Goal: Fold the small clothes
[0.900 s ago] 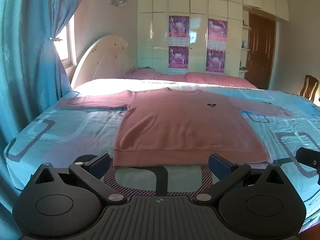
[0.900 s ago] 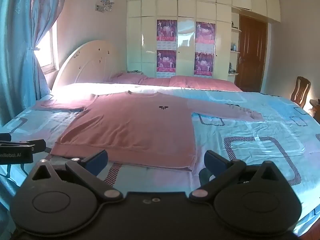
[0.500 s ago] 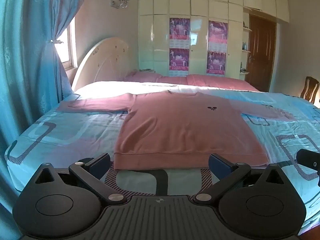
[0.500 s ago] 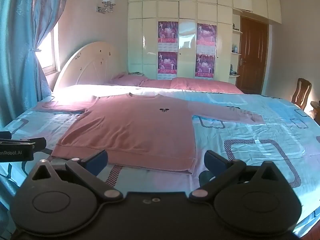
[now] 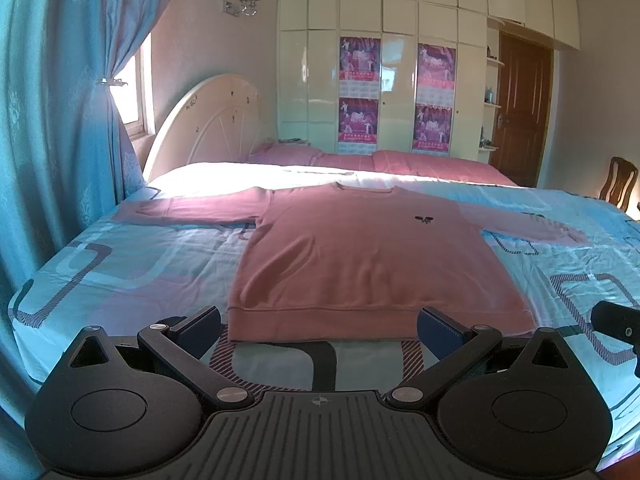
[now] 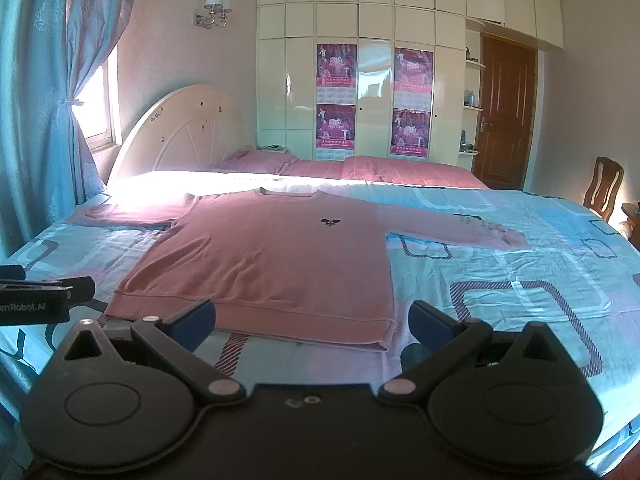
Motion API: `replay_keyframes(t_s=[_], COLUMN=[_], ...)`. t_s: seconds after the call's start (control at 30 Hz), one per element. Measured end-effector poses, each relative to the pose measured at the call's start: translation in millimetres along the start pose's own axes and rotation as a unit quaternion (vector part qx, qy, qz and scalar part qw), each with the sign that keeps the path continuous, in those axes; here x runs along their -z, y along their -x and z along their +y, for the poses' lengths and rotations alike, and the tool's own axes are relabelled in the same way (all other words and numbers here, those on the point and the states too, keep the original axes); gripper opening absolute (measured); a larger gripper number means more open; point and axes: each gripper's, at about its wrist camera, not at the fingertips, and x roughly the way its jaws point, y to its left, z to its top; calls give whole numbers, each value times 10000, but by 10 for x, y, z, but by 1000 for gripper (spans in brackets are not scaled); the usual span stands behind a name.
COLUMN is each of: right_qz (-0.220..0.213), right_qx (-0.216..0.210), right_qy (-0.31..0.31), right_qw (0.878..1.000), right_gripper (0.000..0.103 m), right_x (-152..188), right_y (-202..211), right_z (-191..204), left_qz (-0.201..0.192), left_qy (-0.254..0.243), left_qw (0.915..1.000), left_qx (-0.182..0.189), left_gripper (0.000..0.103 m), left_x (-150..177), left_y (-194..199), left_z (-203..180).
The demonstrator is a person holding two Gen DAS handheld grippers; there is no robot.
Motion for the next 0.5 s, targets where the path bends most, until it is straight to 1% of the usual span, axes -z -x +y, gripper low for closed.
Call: replay_keyframes(t_s=[0.33, 0.5], right_qz=[-19, -54], right_qx=[63, 50], right_qy=[5, -2], right_qw=[10000, 10000], right_gripper=[102, 102], right_x=[-33, 1], right_y=[4, 22], right_z=[17, 32], left_qz=[32, 26], left_qy=[5, 4], left_qw=[10000, 10000], left_qx=[1, -14], left_gripper=[103, 103], left_x=[2, 4], left_y=[-11, -20], left_z=[17, 7])
